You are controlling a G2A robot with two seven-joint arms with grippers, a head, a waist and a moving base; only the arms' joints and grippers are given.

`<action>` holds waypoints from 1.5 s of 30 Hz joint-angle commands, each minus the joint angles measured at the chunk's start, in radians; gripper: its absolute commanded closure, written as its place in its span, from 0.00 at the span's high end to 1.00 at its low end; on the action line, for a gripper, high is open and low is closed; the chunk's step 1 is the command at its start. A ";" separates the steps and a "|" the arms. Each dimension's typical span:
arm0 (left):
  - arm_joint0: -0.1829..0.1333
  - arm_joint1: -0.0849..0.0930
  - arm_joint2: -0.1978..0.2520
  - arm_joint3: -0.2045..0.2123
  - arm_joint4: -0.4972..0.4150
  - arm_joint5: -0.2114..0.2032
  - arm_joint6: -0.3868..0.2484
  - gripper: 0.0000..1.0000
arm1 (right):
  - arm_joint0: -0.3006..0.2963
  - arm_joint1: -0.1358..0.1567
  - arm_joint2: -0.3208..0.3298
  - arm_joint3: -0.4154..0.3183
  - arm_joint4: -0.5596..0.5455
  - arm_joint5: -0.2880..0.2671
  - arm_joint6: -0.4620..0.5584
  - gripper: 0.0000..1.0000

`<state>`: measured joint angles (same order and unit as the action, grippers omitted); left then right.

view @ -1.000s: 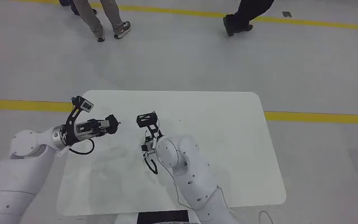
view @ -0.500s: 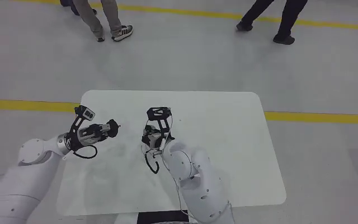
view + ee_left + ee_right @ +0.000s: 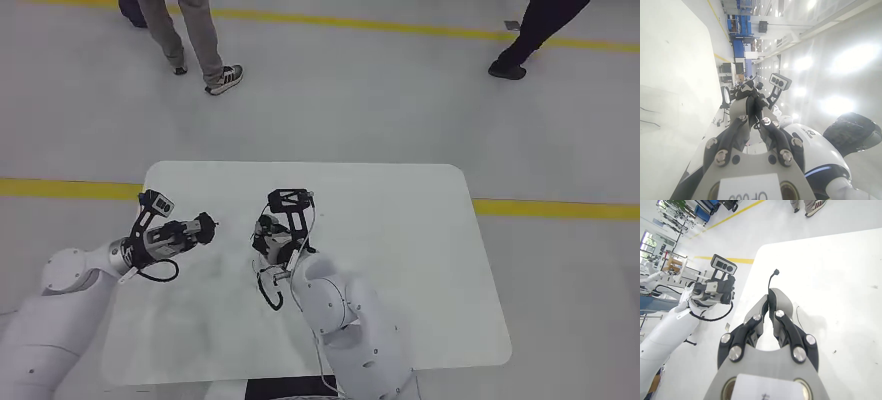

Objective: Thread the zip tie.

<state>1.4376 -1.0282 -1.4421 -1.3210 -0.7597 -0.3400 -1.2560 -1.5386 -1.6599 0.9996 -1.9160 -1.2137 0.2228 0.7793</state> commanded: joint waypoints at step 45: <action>0.022 -0.025 0.099 -0.022 0.141 0.000 0.189 0.00 | 0.015 0.055 -0.158 0.064 -0.141 0.112 -0.275 0.00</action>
<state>1.4571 -1.0520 -1.3421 -1.3411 -0.6195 -0.3400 -1.0676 -1.5247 -1.6051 0.8432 -1.8553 -1.3547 0.3295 0.5052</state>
